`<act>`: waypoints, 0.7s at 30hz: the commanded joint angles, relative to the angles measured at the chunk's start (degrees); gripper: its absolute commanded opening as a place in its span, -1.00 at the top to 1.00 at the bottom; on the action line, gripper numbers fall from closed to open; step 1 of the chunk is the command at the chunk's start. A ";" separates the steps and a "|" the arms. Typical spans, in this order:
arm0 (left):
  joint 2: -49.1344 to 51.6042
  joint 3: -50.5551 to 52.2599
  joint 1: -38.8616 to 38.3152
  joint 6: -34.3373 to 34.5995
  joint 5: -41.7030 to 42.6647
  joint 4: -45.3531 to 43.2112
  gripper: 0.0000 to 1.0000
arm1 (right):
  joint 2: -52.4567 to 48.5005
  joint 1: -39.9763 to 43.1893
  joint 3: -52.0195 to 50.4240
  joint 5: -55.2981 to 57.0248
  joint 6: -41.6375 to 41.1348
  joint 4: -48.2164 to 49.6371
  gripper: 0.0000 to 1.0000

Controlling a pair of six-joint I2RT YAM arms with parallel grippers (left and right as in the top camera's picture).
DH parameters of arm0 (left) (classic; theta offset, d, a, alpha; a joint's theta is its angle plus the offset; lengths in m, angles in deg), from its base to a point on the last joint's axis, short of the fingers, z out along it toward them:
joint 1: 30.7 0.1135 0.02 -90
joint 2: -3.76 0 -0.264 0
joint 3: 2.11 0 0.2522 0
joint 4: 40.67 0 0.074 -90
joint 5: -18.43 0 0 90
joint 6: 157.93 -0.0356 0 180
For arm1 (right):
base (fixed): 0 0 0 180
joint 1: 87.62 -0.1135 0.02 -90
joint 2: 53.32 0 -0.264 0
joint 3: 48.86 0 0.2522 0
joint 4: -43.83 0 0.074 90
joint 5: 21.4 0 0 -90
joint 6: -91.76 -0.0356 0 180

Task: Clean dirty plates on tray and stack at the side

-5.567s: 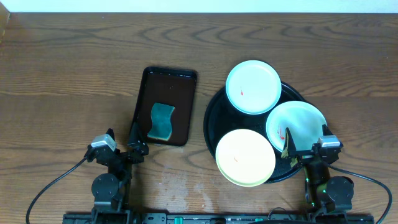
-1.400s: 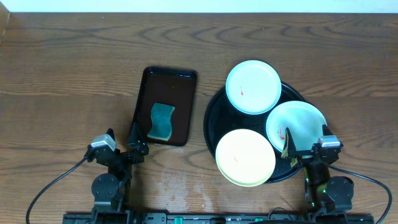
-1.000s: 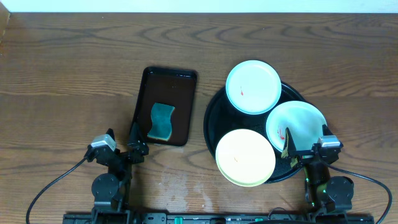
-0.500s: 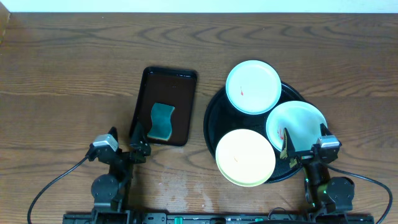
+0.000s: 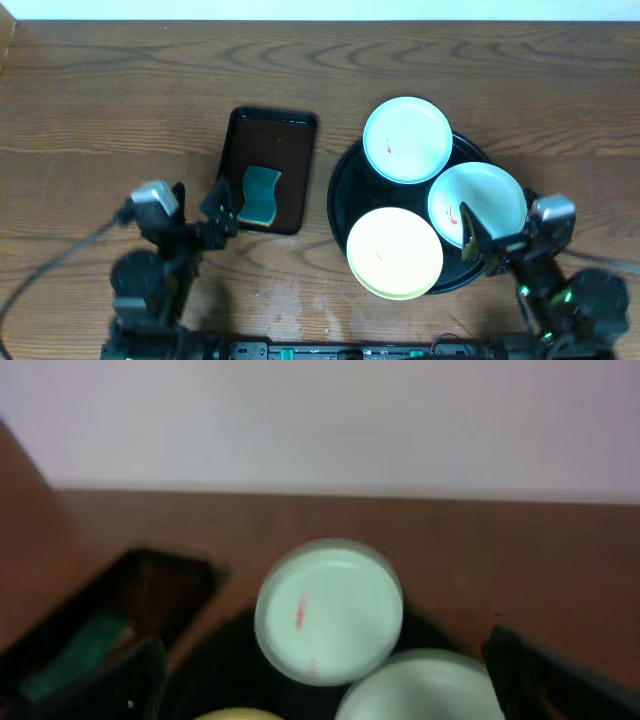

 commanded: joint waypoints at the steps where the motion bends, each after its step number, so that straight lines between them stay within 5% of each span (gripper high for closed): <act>1: 10.88 -14.73 0.22 0.24 1.97 11.23 -0.67 | -10.99 -0.24 11.72 -3.19 -0.52 -8.63 -0.99; 6: 22.40 -27.17 0.22 -5.66 2.08 25.92 -0.68 | -25.07 -0.24 26.12 -9.09 -0.50 -22.97 -0.98; 8: 24.70 -27.52 0.22 -5.70 4.50 27.65 -0.96 | -28.63 -0.24 28.61 -14.51 -1.29 -24.50 -0.99; 13: 32.33 -26.95 0.22 -5.68 5.44 31.63 -0.98 | -33.88 -0.24 29.18 -24.39 -1.36 -24.28 -0.98; 21: 51.78 -26.95 -8.33 -6.54 0.46 32.24 -0.73 | -37.35 -0.35 29.18 -25.18 -1.36 -22.25 -0.79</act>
